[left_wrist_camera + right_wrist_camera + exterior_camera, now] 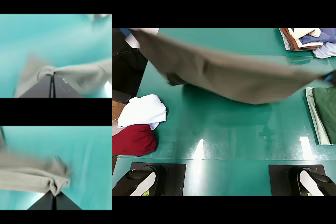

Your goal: Fold the shirts.

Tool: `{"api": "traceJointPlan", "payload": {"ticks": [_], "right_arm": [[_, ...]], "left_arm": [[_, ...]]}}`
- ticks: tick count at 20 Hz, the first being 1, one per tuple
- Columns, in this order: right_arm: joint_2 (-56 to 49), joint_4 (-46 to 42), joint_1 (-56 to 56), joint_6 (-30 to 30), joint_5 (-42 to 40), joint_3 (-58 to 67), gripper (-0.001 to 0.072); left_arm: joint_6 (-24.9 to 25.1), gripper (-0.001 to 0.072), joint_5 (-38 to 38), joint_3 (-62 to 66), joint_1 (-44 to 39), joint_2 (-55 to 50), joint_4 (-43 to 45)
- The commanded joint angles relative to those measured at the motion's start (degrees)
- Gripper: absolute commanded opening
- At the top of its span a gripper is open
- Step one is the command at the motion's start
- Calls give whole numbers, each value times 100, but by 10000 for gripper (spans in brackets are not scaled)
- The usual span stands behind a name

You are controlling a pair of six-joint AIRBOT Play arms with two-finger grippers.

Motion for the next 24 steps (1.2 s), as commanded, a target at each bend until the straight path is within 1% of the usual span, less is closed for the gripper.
{"api": "traceJointPlan", "payload": {"ticks": [1, 4, 6, 9, 10, 12, 14, 16, 17, 20, 21, 24], "right_arm": [[251, -17, -122, 92, -330, 1952, 17], [138, -17, -579, 105, 85, 3329, 18], [-70, -15, -1005, 138, 575, 4166, 18], [-339, 2, -1585, 181, 1029, 4804, 17], [-400, 9, -1665, 245, 1095, 4776, 18], [-404, 11, -1670, 243, 1099, 4207, 18], [-468, 17, -1545, 240, 1147, 3399, 17], [-850, -20, -1189, 227, 1397, 2894, 17], [-1110, -63, -944, 227, 1497, 2717, 17], [-1996, -675, -131, 306, 1591, 2175, 17], [-2302, -798, 68, 411, 1589, 2039, 17], [-3305, -802, 400, 542, 1493, 1792, 17]], "left_arm": [[-11, 23, 271, 1906, 2, 7, 37], [-42, 23, 393, 2868, 2, 52, 24], [-321, 23, 417, 3248, 2, 68, 20], [-470, 23, 387, 3449, 2, 68, -107], [-483, 23, 278, 3390, 2, 55, -98], [-483, 23, -50, 2914, 2, 26, -96], [-481, 23, -181, 1910, 2, 17, -76], [-481, 23, -258, 896, 2, -186, 76], [-479, 23, -415, 531, 2, -374, 129], [-415, 24, -922, -223, 2, -1257, 162], [-415, 23, -975, -369, 2, -1624, 175], [-413, 23, -931, -472, 2, -2732, 181]]}}
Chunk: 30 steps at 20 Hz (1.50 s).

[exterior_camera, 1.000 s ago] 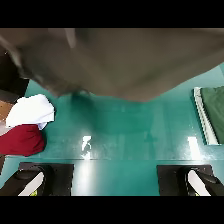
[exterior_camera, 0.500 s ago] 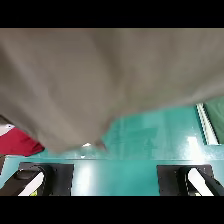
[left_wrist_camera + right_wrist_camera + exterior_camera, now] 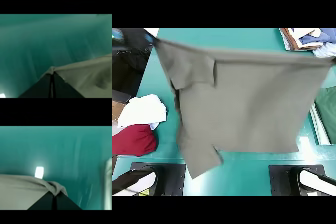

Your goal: Fold the shirts.

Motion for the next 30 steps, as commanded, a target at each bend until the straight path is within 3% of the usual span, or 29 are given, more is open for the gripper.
{"api": "traceJointPlan", "payload": {"ticks": [1, 4, 8, 11, 14, 19, 28, 30], "right_arm": [[-1165, -131, 450, 133, -92, -289, 17], [-2006, -125, 455, 131, -621, 24, 17], [-2800, -125, 455, 131, -1318, 800, 17], [-3161, -125, 452, 131, -1460, 1285, 17], [-3191, -133, 455, 122, -1228, 1200, 17], [-2881, -140, 455, 103, -960, 68, 16], [-2238, -125, 741, 59, -1821, -1799, 18], [-2238, -83, 796, 66, -1812, -1836, 18]], "left_arm": [[63, 24, -2, -304, 0, -1266, -22], [463, 24, 916, -302, 0, -2057, -24], [595, 23, 2378, -284, 0, -2520, -46], [820, 24, 2850, -286, 0, -2590, -42], [1408, 23, 2406, -284, 2, -2588, 20], [1488, 22, 1080, -426, 0, -2590, 706], [1464, 24, 1143, -1429, 2, -2590, 844], [1154, 53, 981, -1429, 2, -2588, 905]]}}
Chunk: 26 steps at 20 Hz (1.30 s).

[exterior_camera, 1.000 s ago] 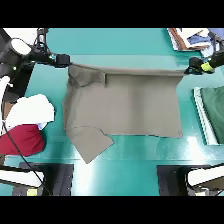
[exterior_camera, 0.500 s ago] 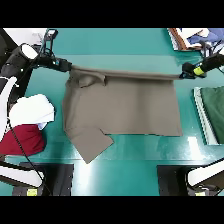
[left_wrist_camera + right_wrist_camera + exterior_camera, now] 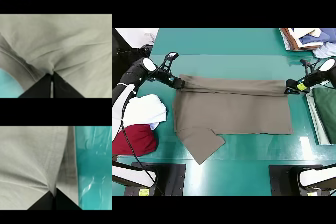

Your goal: Fold the shirts.

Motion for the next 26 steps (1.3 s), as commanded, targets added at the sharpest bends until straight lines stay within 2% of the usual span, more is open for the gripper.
{"api": "traceJointPlan", "payload": {"ticks": [1, 2, 3, 4, 7, 10, 18, 21, 26], "right_arm": [[63, 70, 105, -7, -105, -227, 21], [79, 72, 105, -7, -55, -225, 41], [105, 70, 105, -9, 0, -223, 224], [146, 70, 105, -9, 103, -223, 393], [470, 48, -55, -114, 778, -229, 403], [1029, 68, -302, -269, 1405, -229, 403], [1987, 66, -310, -321, 1589, -227, 403], [2109, 68, -310, -326, 1593, -227, 403], [2286, 68, -310, -330, 1600, -227, 403]], "left_arm": [[-391, 283, -243, -92, -2, -2, 92], [-424, 510, -321, -90, -2, 0, 92], [-446, 542, -417, -85, -2, 15, 103], [-597, 544, -555, -42, -2, 17, 181], [-1134, 544, -1364, 168, 149, 188, 361], [-1471, 544, -1823, -404, 321, 973, 330], [-1886, 545, -1751, -4492, 323, 3637, -1276], [-2044, 545, -1757, -5184, 323, 4170, -1331], [-2044, 544, -1530, -5571, 310, 4212, -1609]]}}
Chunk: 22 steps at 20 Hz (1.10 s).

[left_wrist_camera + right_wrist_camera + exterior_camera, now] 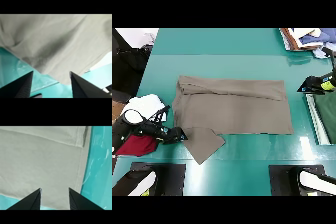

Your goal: Fold the shirts.

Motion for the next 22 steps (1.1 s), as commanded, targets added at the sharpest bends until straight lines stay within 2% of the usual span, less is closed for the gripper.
{"api": "traceJointPlan", "payload": {"ticks": [1, 7, 10, 11, 12, 13, 16, 17, 18, 19, 22], "right_arm": [[136, 2, -2, -9, 7, 0, 403], [186, 0, -2, -13, 83, -7, 403], [188, 4, -140, -35, 295, -450, 403], [195, 4, -208, -35, 310, -715, 403], [243, 0, -313, -52, 278, -1049, 403], [315, -2, -433, -79, 184, -1375, 403], [627, -17, -997, -98, -57, -2448, 403], [726, -13, -1222, -98, -96, -2813, 453], [804, -9, -1440, -98, -138, -3143, 567], [844, 4, -1633, -98, -210, -3449, 584], [824, 31, -1902, -131, -625, -4172, 571]], "left_arm": [[-7, 544, 258, -393, -7, 125, -227], [-4, 543, 822, -525, -7, 125, -444], [-2, 540, 861, -629, -7, 125, -557], [4, 373, 876, -638, -7, 125, -538], [44, 121, 909, -634, -7, 125, -553], [173, 23, 942, -625, -4, 127, -616], [302, 23, 872, -402, -7, 133, -678], [304, 22, 866, -297, -7, 188, -678], [304, 23, 863, -190, -7, 216, -678], [323, 23, 859, -74, -7, 216, -678], [409, 23, 850, 122, -7, 214, -680]]}}
